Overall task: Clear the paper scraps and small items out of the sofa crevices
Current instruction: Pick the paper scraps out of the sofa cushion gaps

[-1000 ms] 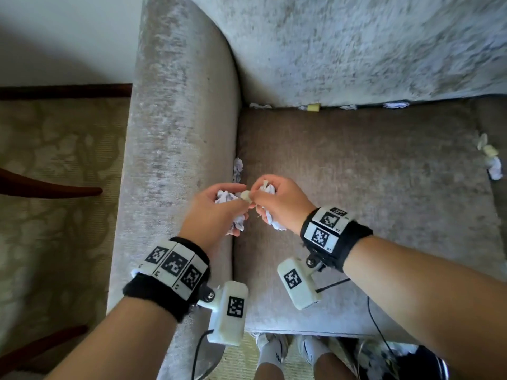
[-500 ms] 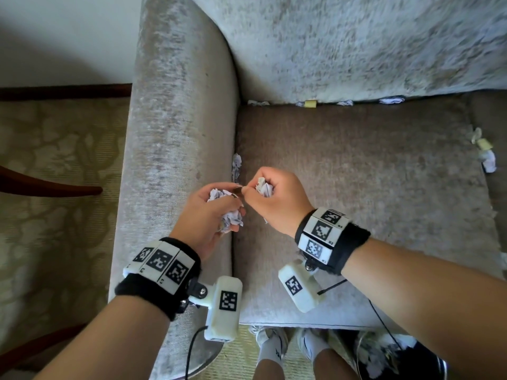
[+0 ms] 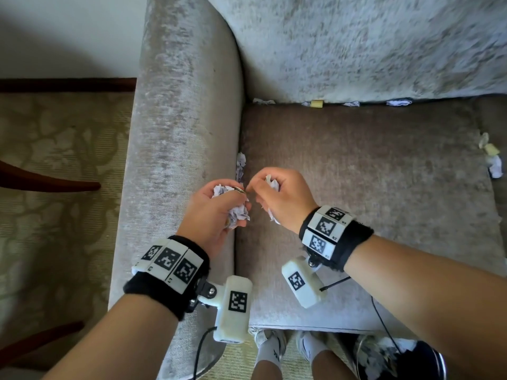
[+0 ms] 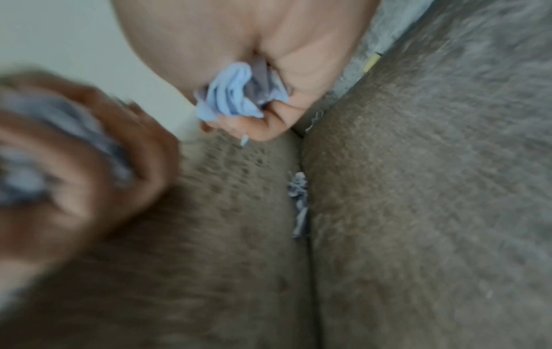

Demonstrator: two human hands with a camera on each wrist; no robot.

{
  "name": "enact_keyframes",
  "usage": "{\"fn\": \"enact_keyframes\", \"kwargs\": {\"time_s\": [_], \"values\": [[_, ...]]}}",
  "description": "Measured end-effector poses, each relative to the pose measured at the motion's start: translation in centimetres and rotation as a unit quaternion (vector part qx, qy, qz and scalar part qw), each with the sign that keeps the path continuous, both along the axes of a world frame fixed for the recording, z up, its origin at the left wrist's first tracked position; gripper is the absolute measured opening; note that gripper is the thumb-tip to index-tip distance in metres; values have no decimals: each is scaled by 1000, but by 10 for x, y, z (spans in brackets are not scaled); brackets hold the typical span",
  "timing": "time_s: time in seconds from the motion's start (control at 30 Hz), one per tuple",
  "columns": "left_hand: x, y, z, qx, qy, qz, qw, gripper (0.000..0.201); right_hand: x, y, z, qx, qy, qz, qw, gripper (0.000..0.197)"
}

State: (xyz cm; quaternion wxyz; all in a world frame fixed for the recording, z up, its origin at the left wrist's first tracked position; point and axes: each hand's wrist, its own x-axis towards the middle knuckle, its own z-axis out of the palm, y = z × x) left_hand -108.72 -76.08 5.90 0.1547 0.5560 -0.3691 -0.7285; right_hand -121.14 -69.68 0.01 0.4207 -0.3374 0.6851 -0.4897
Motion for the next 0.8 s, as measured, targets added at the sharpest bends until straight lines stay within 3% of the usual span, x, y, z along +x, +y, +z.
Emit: {"fn": "enact_keyframes", "kwargs": {"time_s": [0.13,0.33,0.43,0.6,0.7,0.8], "values": [[-1,-1,-1,-5,-6,-10,1000,24,-3,-18,-30,91,103,26,990,15],[5,-5,-7,-3,-7,-29,1000,24,-7,-51,-58,236,202,160,937,71],[5,-4,-9,-4,-12,-34,999,18,-4,-62,-59,262,262,218,903,85],[2,-4,-14,-15,-22,-54,998,15,-2,-88,-73,284,318,311,849,79],[0,-5,-12,-22,-28,-63,997,19,1,-105,-87,323,321,287,843,54],[0,-5,-13,-25,-29,-71,997,19,6,-108,-93,304,377,273,831,40]]}}
